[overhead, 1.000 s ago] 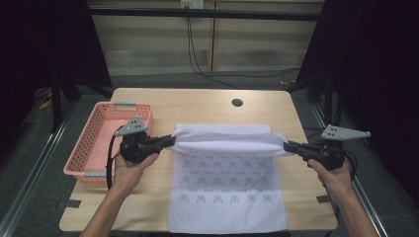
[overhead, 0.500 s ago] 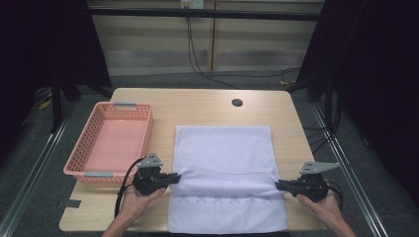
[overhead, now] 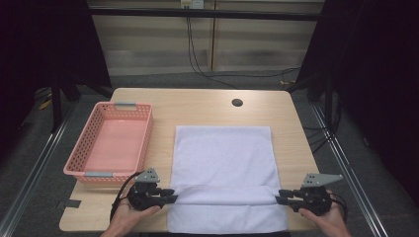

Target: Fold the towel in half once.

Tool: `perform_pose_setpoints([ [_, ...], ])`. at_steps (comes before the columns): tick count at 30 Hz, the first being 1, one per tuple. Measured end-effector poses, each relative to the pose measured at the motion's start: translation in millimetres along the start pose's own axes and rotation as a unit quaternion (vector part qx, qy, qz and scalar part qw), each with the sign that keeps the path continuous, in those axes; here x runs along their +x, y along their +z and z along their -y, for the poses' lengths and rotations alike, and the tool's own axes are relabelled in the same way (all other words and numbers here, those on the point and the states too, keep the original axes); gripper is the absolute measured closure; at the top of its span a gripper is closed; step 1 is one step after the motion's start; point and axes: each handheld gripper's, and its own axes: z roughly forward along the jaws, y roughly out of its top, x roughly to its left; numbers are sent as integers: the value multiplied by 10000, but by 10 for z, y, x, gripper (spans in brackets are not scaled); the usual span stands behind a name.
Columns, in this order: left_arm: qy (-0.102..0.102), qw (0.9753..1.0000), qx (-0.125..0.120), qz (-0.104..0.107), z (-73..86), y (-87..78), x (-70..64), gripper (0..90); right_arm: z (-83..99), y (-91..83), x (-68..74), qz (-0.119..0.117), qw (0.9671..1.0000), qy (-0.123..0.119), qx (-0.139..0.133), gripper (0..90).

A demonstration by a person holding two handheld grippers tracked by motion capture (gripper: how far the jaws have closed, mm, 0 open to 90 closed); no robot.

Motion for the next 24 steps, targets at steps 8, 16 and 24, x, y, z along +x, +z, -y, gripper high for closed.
perform_pose_setpoints([
  [8,102,9995,-76,-276,-284,242,68,474,-256,391,-192,4,9996,-87,281,542],
  [16,91,9991,336,221,-169,281,-8,824,-189,365,-73,-332,9982,-250,438,843],
  [24,458,9973,286,506,8,19,-246,808,10,57,221,-546,9976,-257,343,781],
])
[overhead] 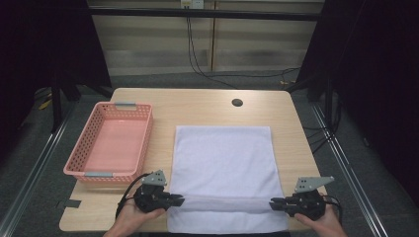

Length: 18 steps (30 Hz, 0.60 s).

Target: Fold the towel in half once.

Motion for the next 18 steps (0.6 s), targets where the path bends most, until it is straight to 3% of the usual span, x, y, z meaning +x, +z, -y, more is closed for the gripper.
perform_pose_setpoints([
  [2,-53,9999,-51,130,68,-47,-23,796,58,-6,76,-2,9999,117,27,743],
  [5,-102,9992,-223,317,120,-108,-41,707,74,-48,155,-33,10000,53,-19,657],
  [9,-244,9960,-739,442,69,-167,83,594,16,-99,100,-6,9993,196,-323,600],
  [10,-283,9962,-766,303,36,-161,134,588,-6,-98,74,-29,9990,209,-403,596],
  [12,-346,9977,-586,-79,-20,-101,216,595,-57,-73,16,76,9985,238,-478,603],
  [15,-446,9974,-384,-409,-74,14,344,614,-117,11,-99,307,9985,234,-397,595],
  [18,-501,9967,-297,-557,-156,95,463,614,-164,78,-254,556,9974,292,-351,582],
])
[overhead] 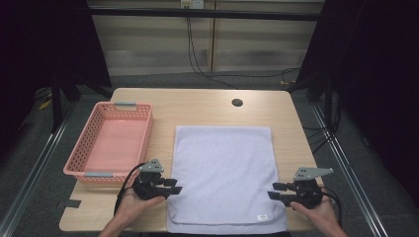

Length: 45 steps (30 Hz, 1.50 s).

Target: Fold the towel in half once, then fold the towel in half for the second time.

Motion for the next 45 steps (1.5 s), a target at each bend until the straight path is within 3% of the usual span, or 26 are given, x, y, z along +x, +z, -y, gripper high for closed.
perform_pose_setpoints([
  [2,-1,9999,-12,-130,-54,47,37,609,-42,61,-95,157,9999,-22,66,573],
  [4,41,9998,0,-197,-123,119,74,602,-78,140,-199,182,9996,119,189,565],
  [7,-50,9997,-36,-254,-198,221,139,596,-137,265,-301,345,9988,141,324,533],
  [8,-89,9996,69,-265,-224,266,178,592,-160,306,-324,397,9985,135,353,528],
  [10,-251,9984,78,-504,-240,347,273,579,-203,393,-364,495,9980,54,396,506],
  [13,-288,9987,64,-419,-238,365,320,605,-242,475,-385,580,9973,-8,442,506],
  [15,-53,9978,107,-646,-225,371,269,656,-228,483,-351,684,9963,-156,489,535],
  [18,44,9970,172,-754,-218,383,203,758,-194,454,-312,833,9947,-300,520,645],
  [19,140,9972,199,-711,-211,385,185,792,-177,432,-308,838,9947,-262,527,684],
  [23,194,9979,246,-573,-172,382,79,824,-95,336,-262,726,9953,-253,592,779],
  [27,244,9976,295,-579,-139,383,-42,820,-13,236,-192,585,9955,-242,709,786],
  [30,288,9981,313,-451,-98,367,-106,813,43,173,-146,508,9955,-181,775,786],
  [32,235,9985,382,-318,-68,339,-150,810,92,134,-109,418,9960,-184,764,783],
  [34,379,9977,418,-380,-32,321,-234,800,148,73,-50,379,9957,-159,826,771],
  [37,362,9975,508,-347,12,295,-344,772,242,-20,75,320,9951,-208,911,758],
  [40,411,9969,646,-151,78,244,-472,741,313,-87,151,263,9948,-214,964,744],
  [43,443,9964,723,-48,115,195,-506,710,294,-87,176,285,9938,-280,1034,674],
  [45,327,9972,665,27,92,175,-452,669,253,-86,121,392,9956,-213,830,635],
])
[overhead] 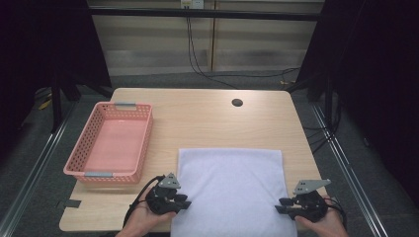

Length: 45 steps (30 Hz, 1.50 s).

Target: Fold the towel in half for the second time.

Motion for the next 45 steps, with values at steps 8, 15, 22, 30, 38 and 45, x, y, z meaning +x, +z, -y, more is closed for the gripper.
perform_pose_setpoints([
  [8,-304,9968,-668,-313,-420,38,519,604,-404,12,-466,633,9948,276,-749,619],
  [15,-546,9916,-993,-628,-677,170,899,588,-814,216,-920,823,9917,349,-926,603],
  [22,-592,9901,-1042,-726,-743,184,1031,548,-926,487,-1249,842,9925,639,-615,465],
  [30,-740,9887,-956,-886,-669,251,1186,483,-880,683,-1300,790,9946,564,-380,463],
  [38,-810,9872,-929,-1014,-605,322,1263,434,-830,629,-1296,686,9953,566,-372,598],
  [45,-478,9909,-809,-963,-638,372,1252,608,-805,605,-1295,490,9962,614,-370,716],
])
